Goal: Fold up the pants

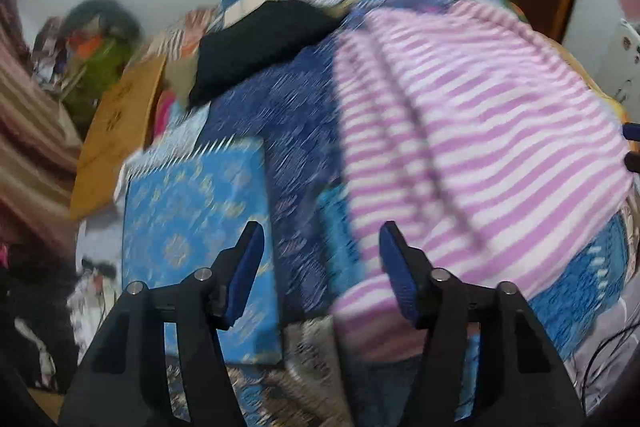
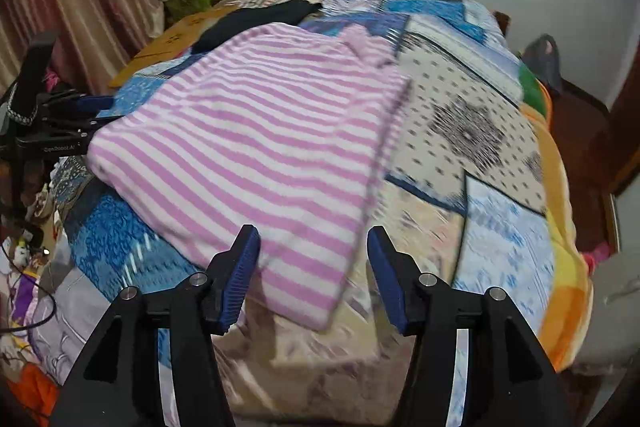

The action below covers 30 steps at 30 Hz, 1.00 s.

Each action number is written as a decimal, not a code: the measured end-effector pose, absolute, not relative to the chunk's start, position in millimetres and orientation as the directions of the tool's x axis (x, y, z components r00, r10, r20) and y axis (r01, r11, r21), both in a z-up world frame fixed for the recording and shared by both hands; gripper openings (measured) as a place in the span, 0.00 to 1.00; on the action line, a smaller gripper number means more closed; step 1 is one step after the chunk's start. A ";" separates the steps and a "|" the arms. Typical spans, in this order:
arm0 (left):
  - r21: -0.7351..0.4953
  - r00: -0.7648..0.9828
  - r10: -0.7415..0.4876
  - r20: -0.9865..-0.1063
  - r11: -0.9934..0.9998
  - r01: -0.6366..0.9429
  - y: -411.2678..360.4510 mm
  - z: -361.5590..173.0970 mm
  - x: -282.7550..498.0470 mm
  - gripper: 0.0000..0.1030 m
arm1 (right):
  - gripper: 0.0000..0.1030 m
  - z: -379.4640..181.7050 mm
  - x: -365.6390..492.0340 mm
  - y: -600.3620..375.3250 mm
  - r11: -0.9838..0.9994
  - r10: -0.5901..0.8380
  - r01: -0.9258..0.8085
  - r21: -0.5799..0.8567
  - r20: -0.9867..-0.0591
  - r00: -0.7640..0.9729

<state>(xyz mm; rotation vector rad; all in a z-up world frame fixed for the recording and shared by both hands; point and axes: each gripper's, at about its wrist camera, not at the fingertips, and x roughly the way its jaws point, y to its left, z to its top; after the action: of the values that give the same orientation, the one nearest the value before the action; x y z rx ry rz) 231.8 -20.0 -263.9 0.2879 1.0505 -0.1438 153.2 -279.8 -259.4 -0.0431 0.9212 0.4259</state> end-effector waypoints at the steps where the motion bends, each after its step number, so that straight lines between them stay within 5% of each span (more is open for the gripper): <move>1: 0.135 0.479 0.001 -0.878 0.960 0.246 -13.0 -263.0 231.0 0.56 | 0.50 -256.8 151.1 -281.2 0.920 0.327 -0.369 0.134 -0.781 0.533; 9: -0.116 0.475 -0.208 -0.855 0.970 0.216 12.0 -239.8 193.3 0.66 | 0.50 -245.2 133.7 -277.1 0.905 0.380 -0.385 0.181 -0.752 0.539; 15: -0.120 0.446 -0.222 -0.867 0.962 0.246 -5.6 -255.0 178.9 0.66 | 0.46 -261.1 133.6 -267.1 0.903 0.386 -0.382 0.197 -0.763 0.519; 18: -0.098 0.420 -0.202 -0.885 0.962 0.256 -13.4 -270.3 182.3 0.47 | 0.37 -264.6 134.0 -266.1 0.899 0.401 -0.382 0.215 -0.756 0.517; 20: -0.113 0.396 -0.207 -0.895 0.962 0.247 -14.8 -279.6 186.2 0.24 | 0.30 -265.4 133.7 -265.6 0.896 0.404 -0.389 0.213 -0.756 0.516; 30: -0.045 0.407 -0.093 -0.909 0.991 0.126 8.9 -296.9 213.3 0.07 | 0.21 -267.5 137.0 -267.8 0.909 0.355 -0.388 0.151 -0.768 0.532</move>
<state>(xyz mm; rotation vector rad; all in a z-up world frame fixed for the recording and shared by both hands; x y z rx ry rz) 213.3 8.9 -296.9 0.0320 1.1437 -0.1382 137.0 -267.8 -267.5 -0.0393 0.9068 0.4431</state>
